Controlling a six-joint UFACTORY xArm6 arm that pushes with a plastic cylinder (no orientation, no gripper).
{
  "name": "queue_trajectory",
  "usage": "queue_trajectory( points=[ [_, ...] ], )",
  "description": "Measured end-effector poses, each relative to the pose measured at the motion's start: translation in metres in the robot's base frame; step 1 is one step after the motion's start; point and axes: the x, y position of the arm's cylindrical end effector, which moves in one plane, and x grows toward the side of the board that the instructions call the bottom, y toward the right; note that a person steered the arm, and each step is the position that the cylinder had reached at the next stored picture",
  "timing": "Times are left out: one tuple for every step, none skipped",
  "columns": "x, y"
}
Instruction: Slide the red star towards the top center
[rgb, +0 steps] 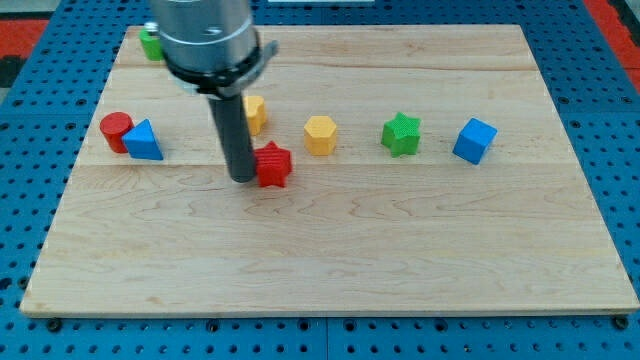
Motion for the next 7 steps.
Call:
queue_trajectory(
  points=[
    [0.050, 0.005],
    [0.031, 0.020],
    [-0.021, 0.015],
    [-0.069, 0.012],
    [-0.093, 0.038],
    [-0.110, 0.083],
    [-0.125, 0.128]
  ],
)
